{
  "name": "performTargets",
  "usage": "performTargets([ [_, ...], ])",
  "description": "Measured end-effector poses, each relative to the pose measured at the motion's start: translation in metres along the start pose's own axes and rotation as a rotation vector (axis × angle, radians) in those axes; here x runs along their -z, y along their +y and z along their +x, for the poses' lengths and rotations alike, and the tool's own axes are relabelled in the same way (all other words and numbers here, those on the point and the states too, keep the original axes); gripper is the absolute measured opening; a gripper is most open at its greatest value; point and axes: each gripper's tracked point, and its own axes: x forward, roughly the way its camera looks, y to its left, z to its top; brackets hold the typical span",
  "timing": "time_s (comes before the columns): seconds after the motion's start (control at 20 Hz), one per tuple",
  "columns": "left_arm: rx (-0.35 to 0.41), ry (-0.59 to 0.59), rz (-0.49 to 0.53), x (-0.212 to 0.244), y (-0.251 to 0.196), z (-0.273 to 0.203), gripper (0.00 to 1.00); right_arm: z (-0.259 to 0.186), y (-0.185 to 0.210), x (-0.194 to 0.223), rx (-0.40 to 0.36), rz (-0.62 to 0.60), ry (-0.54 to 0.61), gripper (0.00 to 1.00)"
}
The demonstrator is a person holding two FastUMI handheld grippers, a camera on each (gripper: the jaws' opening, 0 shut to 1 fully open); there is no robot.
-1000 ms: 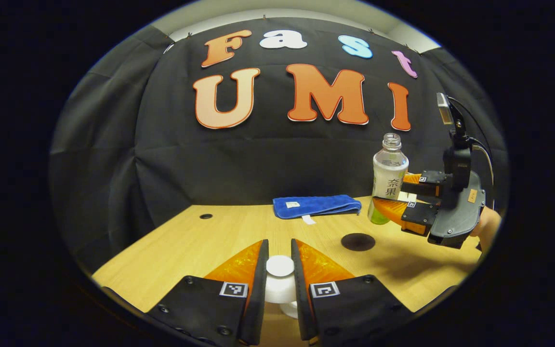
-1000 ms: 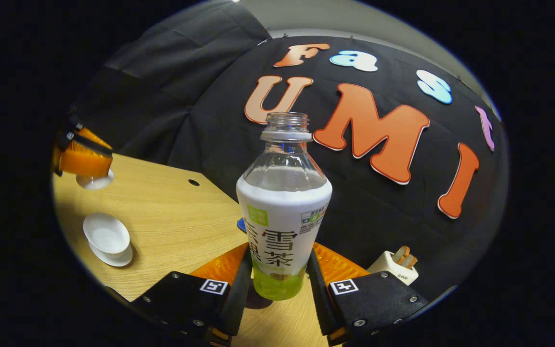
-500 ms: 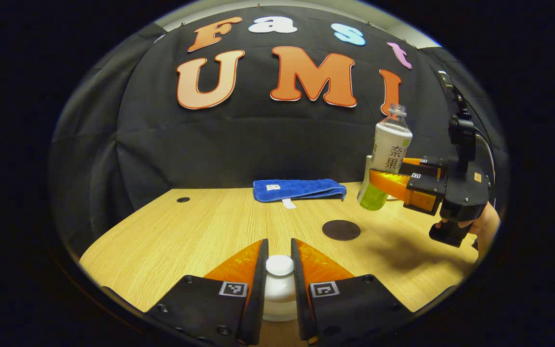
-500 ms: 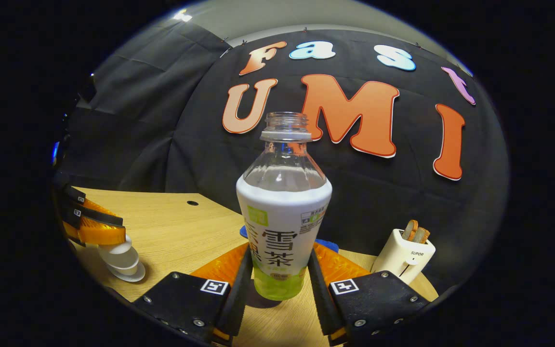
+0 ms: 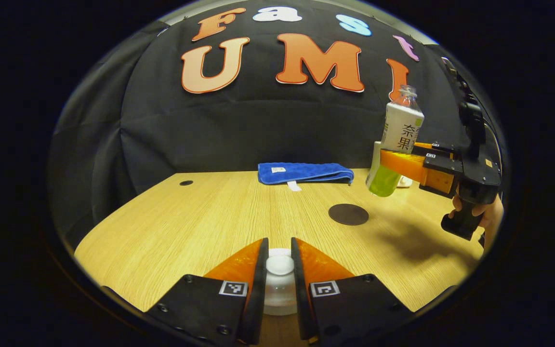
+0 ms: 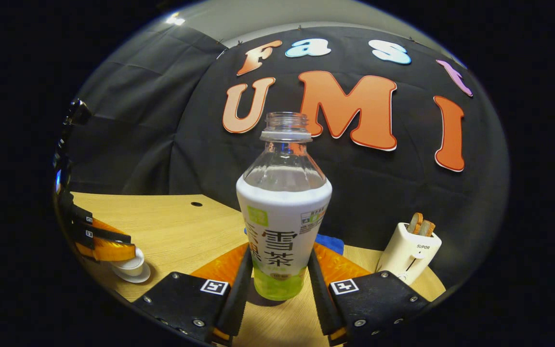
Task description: Open the teacup lid with one hand, grasp the water bottle and pour water into the teacup with the other hand; after pouring, place the water bottle on the coaster and then close the teacup lid.
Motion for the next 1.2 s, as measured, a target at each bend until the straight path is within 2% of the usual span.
performTargets([
  [0.35, -0.028, -0.021, 0.034, -0.003, 0.001, -0.001, 0.37, 0.004, 0.011, 0.006, -0.018, 0.018, 0.03, 0.63],
  [0.4, -0.02, -0.039, 0.026, -0.007, 0.0, -0.001, 0.46, 0.005, 0.011, 0.006, -0.018, 0.024, 0.032, 0.63],
  [0.45, -0.02, -0.054, 0.027, -0.012, 0.0, -0.003, 0.44, 0.006, 0.012, 0.006, -0.019, 0.033, 0.033, 0.63],
  [0.5, -0.021, -0.076, 0.03, -0.017, 0.0, -0.005, 0.54, 0.006, 0.012, 0.006, -0.02, 0.039, 0.032, 0.63],
  [0.6, -0.022, -0.121, 0.039, -0.031, 0.001, -0.011, 0.6, 0.009, 0.013, 0.005, -0.021, 0.045, 0.035, 0.63],
  [0.65, -0.035, -0.143, 0.043, -0.038, 0.004, -0.013, 0.62, 0.01, 0.014, 0.005, -0.025, 0.052, 0.036, 0.63],
  [0.7, -0.074, -0.168, 0.049, -0.044, 0.012, -0.016, 0.69, 0.011, 0.014, 0.005, -0.027, 0.06, 0.037, 0.63],
  [0.75, -0.106, -0.2, 0.05, -0.053, 0.02, -0.019, 0.7, 0.014, 0.015, 0.005, -0.028, 0.067, 0.039, 0.63],
  [0.8, -0.119, -0.227, 0.043, -0.062, 0.024, -0.025, 0.77, 0.016, 0.015, 0.006, -0.026, 0.068, 0.043, 0.63],
  [1.05, -0.146, -0.289, 0.002, -0.077, 0.034, -0.04, 0.8, 0.036, 0.013, 0.01, -0.031, 0.127, 0.072, 0.62],
  [1.2, -0.201, -0.299, -0.023, -0.08, 0.052, -0.05, 0.85, 0.051, 0.011, 0.02, -0.01, 0.152, 0.112, 0.62],
])
